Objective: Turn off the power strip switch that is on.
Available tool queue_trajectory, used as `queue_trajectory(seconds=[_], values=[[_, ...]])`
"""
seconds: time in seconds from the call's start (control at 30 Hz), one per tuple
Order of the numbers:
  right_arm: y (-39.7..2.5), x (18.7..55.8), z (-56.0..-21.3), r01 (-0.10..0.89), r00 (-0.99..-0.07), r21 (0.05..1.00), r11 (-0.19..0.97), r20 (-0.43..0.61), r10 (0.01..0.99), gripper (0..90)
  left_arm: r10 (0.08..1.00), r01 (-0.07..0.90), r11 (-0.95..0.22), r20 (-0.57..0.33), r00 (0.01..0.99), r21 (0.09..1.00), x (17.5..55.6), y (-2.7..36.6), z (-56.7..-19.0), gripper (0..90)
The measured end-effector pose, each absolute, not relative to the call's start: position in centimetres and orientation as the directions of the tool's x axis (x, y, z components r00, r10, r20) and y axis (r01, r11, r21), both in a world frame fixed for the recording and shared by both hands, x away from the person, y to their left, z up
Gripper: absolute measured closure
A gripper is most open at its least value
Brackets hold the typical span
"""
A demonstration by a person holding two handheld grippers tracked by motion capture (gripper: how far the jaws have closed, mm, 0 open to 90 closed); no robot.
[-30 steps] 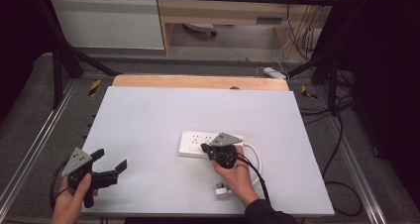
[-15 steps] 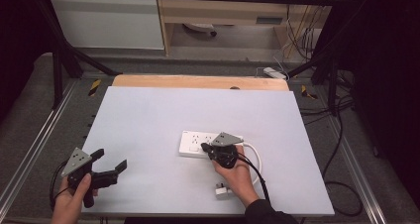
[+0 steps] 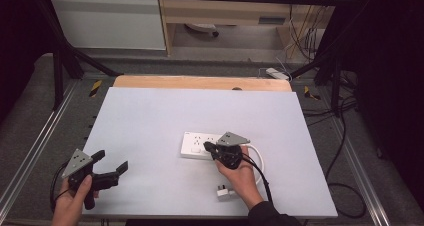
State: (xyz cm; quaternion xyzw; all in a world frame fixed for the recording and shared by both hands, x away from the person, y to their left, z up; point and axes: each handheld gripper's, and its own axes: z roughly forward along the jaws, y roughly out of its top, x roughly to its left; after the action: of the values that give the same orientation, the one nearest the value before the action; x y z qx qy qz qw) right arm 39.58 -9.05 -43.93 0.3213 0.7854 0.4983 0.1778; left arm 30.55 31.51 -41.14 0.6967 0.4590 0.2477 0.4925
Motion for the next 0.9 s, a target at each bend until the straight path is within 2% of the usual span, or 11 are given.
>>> queue_trajectory(seconds=[0.27,0.9], values=[[-9.6,39.6,-43.4,0.339,-0.709,0.906,0.254,0.069,0.702,74.2,0.884,0.394,-0.093,-0.106,0.455,0.914,30.6,31.6,-41.1,4.7],[-10.3,39.9,-41.7,0.385,-0.641,0.905,0.184,0.118,0.758,14.9,0.886,0.399,-0.091,-0.109,0.452,0.912,30.6,31.6,-41.2,4.7]])
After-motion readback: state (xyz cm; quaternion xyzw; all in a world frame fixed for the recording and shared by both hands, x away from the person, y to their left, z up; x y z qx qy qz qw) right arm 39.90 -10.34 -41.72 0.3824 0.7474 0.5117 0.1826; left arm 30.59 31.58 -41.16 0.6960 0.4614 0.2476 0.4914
